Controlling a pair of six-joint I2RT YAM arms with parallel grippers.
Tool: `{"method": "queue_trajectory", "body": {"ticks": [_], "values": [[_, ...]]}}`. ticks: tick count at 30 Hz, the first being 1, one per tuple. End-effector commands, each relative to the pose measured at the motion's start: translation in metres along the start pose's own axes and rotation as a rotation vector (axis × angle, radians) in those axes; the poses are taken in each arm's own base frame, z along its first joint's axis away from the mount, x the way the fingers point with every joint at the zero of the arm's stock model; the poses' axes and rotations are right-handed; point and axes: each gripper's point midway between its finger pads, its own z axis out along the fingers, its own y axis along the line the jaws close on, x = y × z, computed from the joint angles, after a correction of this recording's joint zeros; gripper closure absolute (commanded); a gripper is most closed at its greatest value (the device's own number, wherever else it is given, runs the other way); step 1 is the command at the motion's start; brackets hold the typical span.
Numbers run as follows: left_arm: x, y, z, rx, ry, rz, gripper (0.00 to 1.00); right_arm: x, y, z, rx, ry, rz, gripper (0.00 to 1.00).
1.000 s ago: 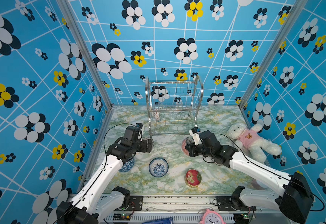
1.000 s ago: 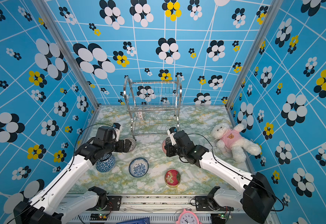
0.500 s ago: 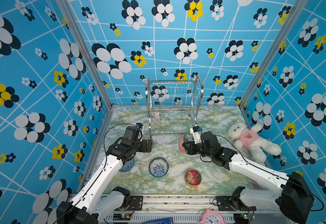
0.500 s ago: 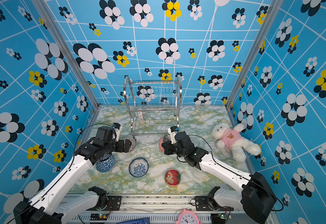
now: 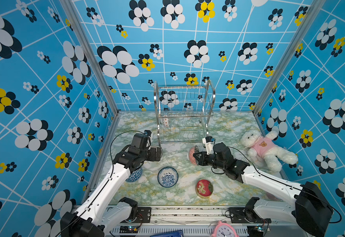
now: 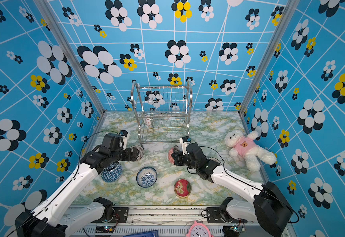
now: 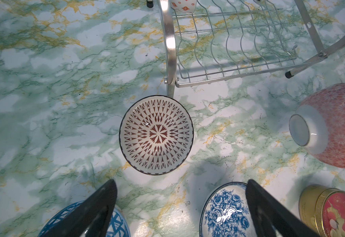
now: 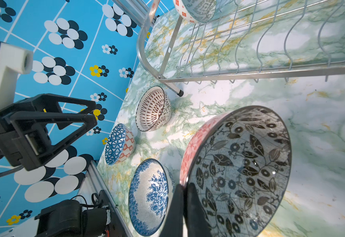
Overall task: Load bowls into a dish rack
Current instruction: Place the bowl in the dish rack.
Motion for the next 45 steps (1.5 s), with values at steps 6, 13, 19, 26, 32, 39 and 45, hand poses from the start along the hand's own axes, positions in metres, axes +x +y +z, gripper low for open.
{"method": "queue_trajectory", "body": {"ticks": [6,13,19,26,32,39,45], "values": [[-0.006,-0.009,-0.001,0.038,-0.016,0.021,0.01,-0.033,0.033,-0.011,-0.163,-0.163,0.051,1.0],[-0.01,-0.009,-0.002,0.039,-0.031,0.023,0.01,-0.045,0.043,-0.014,-0.239,-0.233,0.13,1.0],[-0.012,-0.007,-0.004,0.036,-0.045,0.021,0.01,-0.058,0.049,-0.017,-0.288,-0.298,0.161,1.0],[-0.015,-0.007,-0.012,0.035,-0.078,0.028,0.01,-0.071,0.054,-0.023,-0.358,-0.395,0.202,1.0],[-0.018,-0.009,-0.019,0.049,-0.109,0.029,0.01,-0.084,0.061,-0.029,-0.398,-0.474,0.204,1.0],[-0.021,-0.018,-0.025,0.099,-0.134,0.023,0.01,-0.094,0.067,-0.028,-0.409,-0.574,0.246,1.0],[-0.023,-0.02,-0.03,0.112,-0.15,0.022,0.01,-0.102,0.07,-0.021,-0.431,-0.649,0.288,1.0]]}}
